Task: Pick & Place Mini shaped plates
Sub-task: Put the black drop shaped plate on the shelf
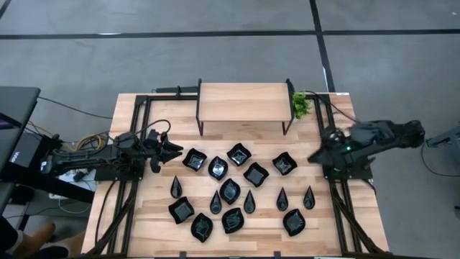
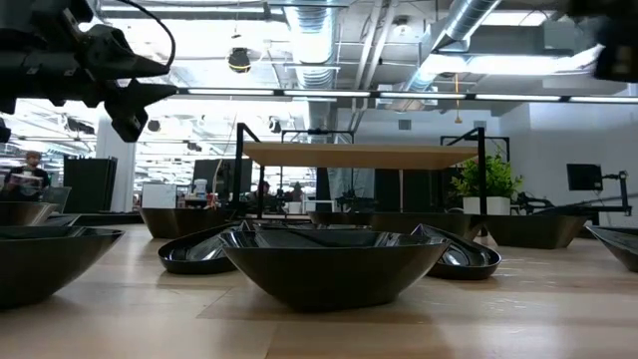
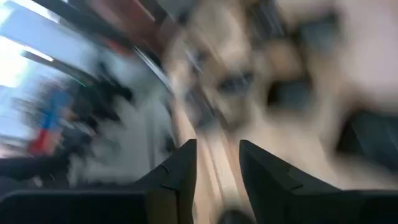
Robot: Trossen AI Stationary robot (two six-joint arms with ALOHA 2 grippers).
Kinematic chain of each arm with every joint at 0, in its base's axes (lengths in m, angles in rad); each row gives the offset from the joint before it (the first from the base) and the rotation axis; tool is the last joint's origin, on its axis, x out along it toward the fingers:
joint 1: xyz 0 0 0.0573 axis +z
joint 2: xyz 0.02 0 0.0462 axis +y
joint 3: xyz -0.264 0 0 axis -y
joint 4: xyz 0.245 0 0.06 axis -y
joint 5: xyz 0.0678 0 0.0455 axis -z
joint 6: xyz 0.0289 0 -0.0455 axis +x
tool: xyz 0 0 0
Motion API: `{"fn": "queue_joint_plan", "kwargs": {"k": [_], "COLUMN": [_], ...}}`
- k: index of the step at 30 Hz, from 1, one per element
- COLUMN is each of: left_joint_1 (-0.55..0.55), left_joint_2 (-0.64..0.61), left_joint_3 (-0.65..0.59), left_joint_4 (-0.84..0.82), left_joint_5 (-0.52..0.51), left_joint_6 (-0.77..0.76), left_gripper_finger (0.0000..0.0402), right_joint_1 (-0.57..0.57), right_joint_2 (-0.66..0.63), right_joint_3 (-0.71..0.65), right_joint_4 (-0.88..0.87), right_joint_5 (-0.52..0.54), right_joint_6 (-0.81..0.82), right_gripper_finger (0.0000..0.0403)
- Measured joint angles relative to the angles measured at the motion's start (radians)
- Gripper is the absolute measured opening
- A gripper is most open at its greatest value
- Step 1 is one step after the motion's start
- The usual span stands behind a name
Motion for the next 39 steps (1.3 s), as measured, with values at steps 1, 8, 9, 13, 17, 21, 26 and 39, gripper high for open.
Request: {"fn": "queue_joint_plan", "kwargs": {"k": [1,8,9,13,17,21,26,39], "left_joint_1": [0.0,0.0,0.0,0.0,0.0,0.0,0.0,0.0], "left_joint_2": [0.007,0.037,0.039,0.041,0.041,0.041,0.041,0.041], "left_joint_3": [0.0,0.0,0.0,0.0,0.0,0.0,0.0,0.0], "left_joint_4": [0.0,0.001,0.001,0.003,0.002,0.002,0.003,0.007], "left_joint_5": [0.0,0.0,0.0,0.0,0.0,0.0,0.0,0.004], "left_joint_6": [0.0,0.0,0.0,0.0,0.0,0.0,0.0,0.01], "left_gripper_finger": [0.0131,0.0131,0.0131,0.0131,0.0131,0.0131,0.0131,0.0131], "right_joint_1": [0.014,0.111,0.127,0.178,0.23,0.301,0.448,0.713], "right_joint_2": [0.05,0.291,0.307,0.356,0.392,0.432,0.485,0.693], "right_joint_3": [0.037,0.144,0.144,0.136,0.089,0.026,-0.052,-0.091], "right_joint_4": [-0.093,-0.418,-0.419,-0.418,-0.384,-0.277,-0.125,0.001], "right_joint_5": [-0.038,-0.158,-0.157,-0.14,-0.134,-0.131,-0.056,0.132], "right_joint_6": [0.047,0.263,0.289,0.4,0.549,0.708,0.929,1.309], "right_gripper_finger": [0.0107,0.0102,0.0102,0.0101,0.0102,0.0102,0.0103,0.0103]}}
